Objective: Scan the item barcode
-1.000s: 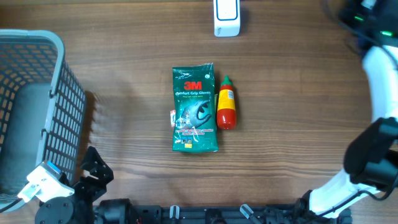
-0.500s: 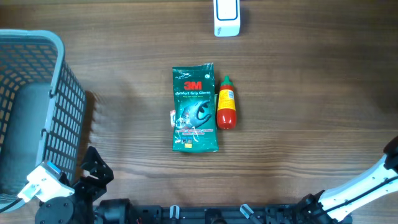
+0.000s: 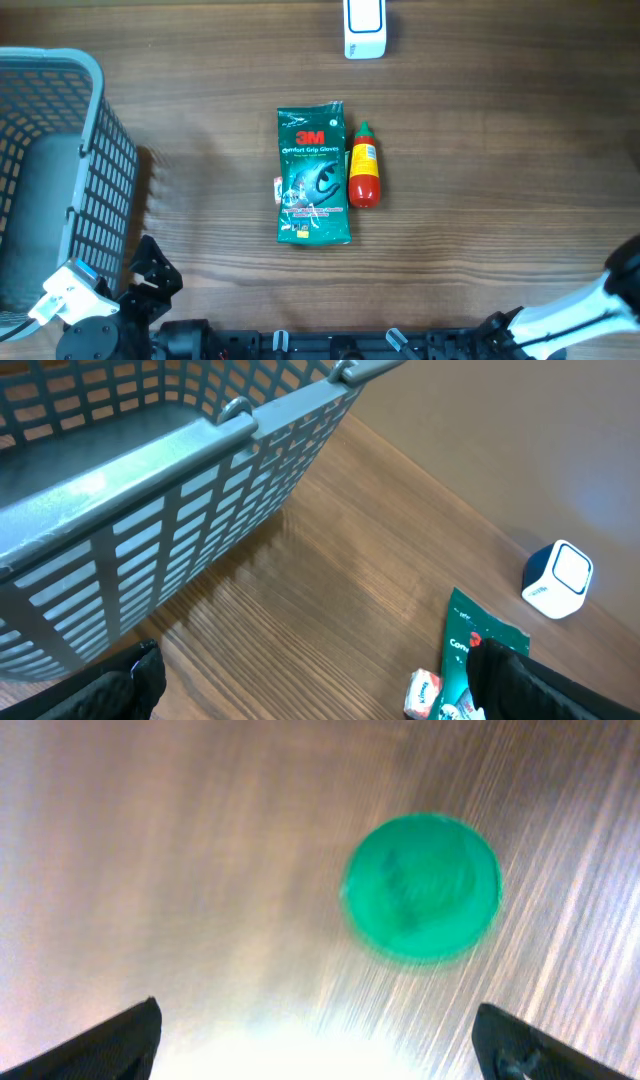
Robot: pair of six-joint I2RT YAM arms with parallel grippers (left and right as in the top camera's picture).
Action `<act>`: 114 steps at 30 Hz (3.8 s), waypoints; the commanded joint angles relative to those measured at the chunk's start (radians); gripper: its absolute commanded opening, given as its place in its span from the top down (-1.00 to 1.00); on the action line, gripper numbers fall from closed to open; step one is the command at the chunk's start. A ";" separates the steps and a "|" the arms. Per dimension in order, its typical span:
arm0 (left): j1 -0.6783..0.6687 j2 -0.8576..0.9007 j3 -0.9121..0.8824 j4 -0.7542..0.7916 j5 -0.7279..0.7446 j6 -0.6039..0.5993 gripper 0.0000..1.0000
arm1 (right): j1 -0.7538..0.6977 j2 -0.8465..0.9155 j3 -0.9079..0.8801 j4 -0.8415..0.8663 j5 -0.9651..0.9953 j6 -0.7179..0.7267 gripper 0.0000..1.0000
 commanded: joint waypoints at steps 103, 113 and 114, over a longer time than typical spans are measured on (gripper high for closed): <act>0.006 -0.006 0.000 0.001 -0.006 0.008 -1.00 | 1.177 -0.006 -0.292 -0.163 -0.303 -0.121 -1.00; 0.006 -0.006 0.000 0.002 -0.006 0.008 -1.00 | 1.183 0.161 -0.292 -0.114 -0.233 -0.097 -0.57; 0.006 -0.006 0.000 0.002 -0.006 0.008 -1.00 | 1.183 0.183 -0.292 -0.111 -0.234 -0.097 -0.40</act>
